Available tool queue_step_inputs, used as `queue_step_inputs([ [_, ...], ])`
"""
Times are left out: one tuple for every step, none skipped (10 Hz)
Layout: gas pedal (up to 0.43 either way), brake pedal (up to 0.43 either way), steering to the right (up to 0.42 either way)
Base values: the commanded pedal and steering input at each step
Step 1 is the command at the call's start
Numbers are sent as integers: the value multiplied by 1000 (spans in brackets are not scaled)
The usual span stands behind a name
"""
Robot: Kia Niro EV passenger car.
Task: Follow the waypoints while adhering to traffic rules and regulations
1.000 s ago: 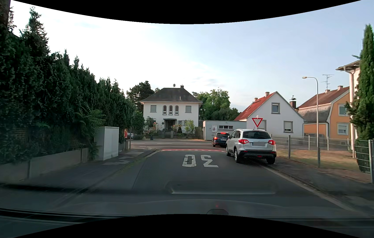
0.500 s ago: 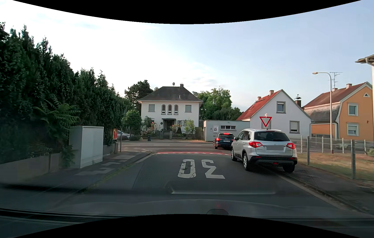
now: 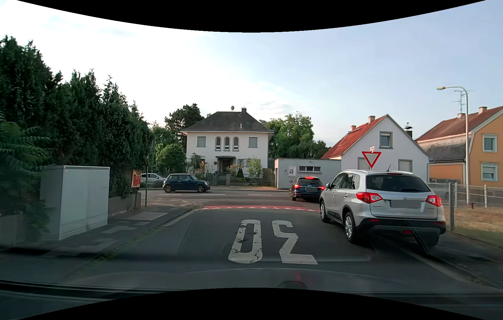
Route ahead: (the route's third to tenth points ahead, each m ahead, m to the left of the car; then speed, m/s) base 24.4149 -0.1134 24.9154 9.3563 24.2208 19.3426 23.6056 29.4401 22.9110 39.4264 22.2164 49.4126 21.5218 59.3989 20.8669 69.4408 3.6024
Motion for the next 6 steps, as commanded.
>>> queue_step_inputs([
  [0, 0, -5],
  [0, 0, -5],
  [0, 0, -5],
  [0, 24, -4],
  [0, 67, -3],
  [0, 85, -3],
])
